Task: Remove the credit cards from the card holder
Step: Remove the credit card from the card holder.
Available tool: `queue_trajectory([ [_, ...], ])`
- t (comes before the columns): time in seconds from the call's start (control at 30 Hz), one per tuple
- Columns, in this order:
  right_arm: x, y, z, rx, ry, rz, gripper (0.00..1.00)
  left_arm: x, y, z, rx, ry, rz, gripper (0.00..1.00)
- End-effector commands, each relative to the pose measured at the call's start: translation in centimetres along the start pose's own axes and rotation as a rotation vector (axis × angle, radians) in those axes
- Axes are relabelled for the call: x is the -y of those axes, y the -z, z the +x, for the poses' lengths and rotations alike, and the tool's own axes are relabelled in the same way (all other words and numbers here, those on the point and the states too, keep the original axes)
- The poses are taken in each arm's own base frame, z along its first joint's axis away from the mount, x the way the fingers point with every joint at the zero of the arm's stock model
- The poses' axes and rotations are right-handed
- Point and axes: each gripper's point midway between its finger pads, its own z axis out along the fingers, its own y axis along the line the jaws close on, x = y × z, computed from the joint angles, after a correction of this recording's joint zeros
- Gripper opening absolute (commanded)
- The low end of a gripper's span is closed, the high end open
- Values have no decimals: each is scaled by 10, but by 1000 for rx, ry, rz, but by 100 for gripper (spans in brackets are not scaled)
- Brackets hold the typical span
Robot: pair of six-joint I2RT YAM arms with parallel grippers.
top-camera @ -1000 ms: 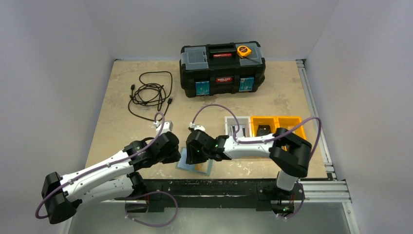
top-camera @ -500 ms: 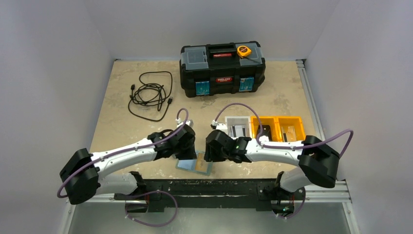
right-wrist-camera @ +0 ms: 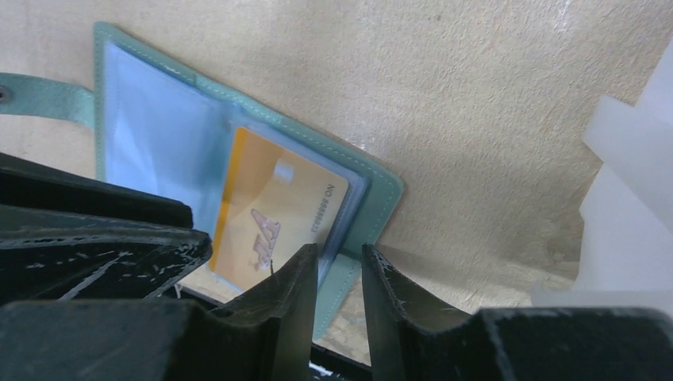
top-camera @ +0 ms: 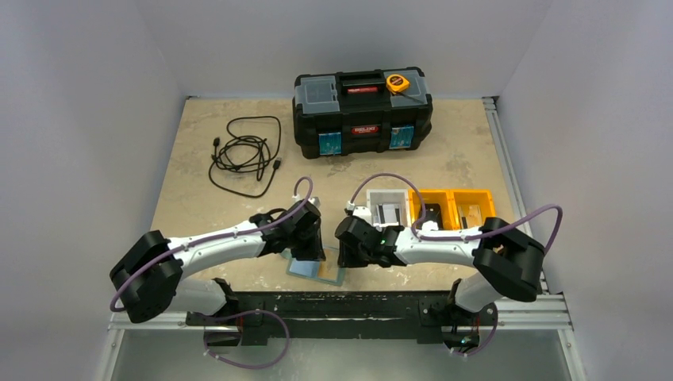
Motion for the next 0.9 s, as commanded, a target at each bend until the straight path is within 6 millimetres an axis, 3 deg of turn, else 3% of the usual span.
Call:
queue_trajectory([
  [0.0, -7, -6, -8, 20, -11, -13, 26, 3, -4, -3, 3, 6, 36, 21],
  [0.37, 15, -21, -34, 34, 2, 49, 16, -19, -10, -4, 9, 63, -3, 20],
  [0.57, 14, -20, -39, 40, 27, 66, 15, -21, -14, -4, 8, 87, 38, 20],
  [0.87, -2, 0, -53, 82, 46, 34, 23, -21, -17, -4, 10, 119, 72, 17],
])
